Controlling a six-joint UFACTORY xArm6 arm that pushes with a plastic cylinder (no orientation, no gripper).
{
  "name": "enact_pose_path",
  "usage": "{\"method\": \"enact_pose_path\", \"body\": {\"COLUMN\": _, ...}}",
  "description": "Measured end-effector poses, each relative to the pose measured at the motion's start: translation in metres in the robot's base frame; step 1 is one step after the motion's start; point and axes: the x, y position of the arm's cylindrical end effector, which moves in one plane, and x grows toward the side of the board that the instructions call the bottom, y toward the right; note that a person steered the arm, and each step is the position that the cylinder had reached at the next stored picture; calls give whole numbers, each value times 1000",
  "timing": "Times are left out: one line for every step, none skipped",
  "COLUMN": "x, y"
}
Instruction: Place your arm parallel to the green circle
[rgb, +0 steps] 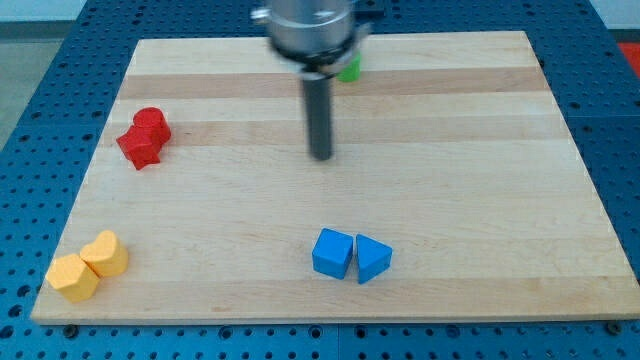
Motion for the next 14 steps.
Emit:
{"method": "enact_pose_path", "body": {"x": -50, "y": 76}}
{"method": "enact_pose_path", "body": {"x": -100, "y": 135}}
{"method": "enact_pose_path", "body": {"x": -134, "y": 171}}
{"method": "enact_pose_path", "body": {"x": -151, "y": 176}}
{"method": "enact_pose_path", "body": {"x": -157, "y": 144}}
{"method": "enact_pose_path", "body": {"x": -143, "y": 119}}
{"method": "enact_pose_path", "body": {"x": -124, "y": 103}}
{"method": "enact_pose_path", "body": {"x": -114, "y": 69}}
{"method": "enact_pose_path", "body": {"x": -114, "y": 46}}
{"method": "enact_pose_path", "body": {"x": -114, "y": 32}}
{"method": "enact_pose_path", "body": {"x": -115, "y": 25}}
{"method": "enact_pose_path", "body": {"x": -126, "y": 21}}
{"method": "enact_pose_path", "body": {"x": -137, "y": 15}}
{"method": "enact_pose_path", "body": {"x": -137, "y": 16}}
